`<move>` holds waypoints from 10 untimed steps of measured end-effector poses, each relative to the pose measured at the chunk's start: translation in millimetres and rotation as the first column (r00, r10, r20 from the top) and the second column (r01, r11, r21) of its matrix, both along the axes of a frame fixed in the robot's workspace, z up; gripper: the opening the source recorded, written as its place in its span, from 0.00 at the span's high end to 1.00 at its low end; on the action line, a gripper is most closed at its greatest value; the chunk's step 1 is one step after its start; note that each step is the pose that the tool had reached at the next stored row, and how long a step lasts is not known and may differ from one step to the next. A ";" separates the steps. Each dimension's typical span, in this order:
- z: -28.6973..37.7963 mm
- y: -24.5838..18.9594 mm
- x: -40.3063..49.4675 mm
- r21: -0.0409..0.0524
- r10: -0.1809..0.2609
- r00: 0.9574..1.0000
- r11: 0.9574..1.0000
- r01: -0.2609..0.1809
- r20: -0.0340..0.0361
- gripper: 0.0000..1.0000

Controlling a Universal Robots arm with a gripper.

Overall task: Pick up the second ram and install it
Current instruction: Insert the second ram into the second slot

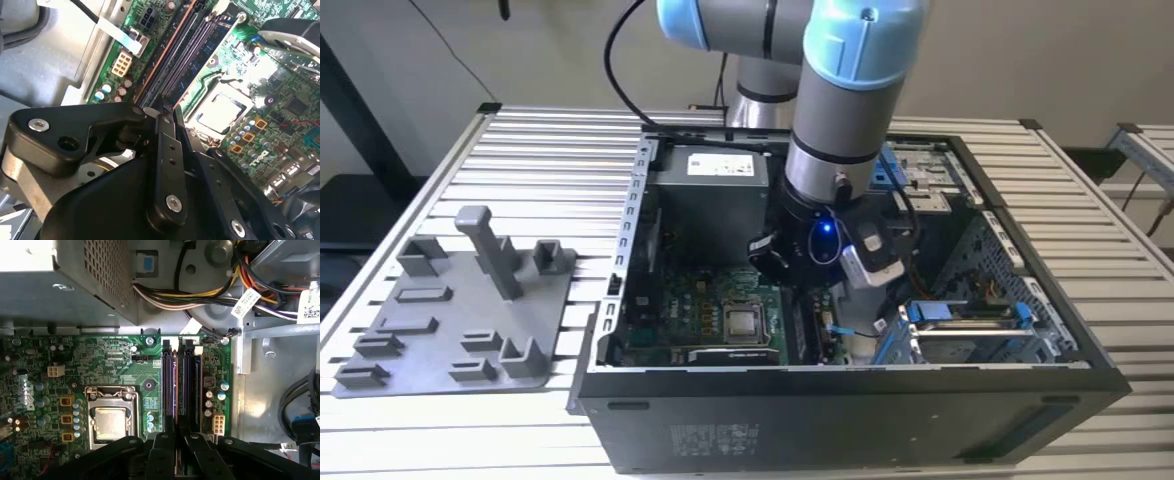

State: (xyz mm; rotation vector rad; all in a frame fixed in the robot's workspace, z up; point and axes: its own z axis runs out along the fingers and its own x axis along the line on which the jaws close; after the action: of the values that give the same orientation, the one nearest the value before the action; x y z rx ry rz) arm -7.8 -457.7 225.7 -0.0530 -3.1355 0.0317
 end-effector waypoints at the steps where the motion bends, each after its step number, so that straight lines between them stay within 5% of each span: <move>1: -0.1 -0.4 0.1 0.000 0.000 1.000 1.000 0.000 0.000 0.86; 10: -0.9 -2.0 2.7 0.001 0.000 1.000 1.000 0.000 0.000 0.86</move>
State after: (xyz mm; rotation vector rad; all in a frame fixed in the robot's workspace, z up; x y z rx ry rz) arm -5.1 -459.7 224.8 -0.0528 -3.1351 0.0305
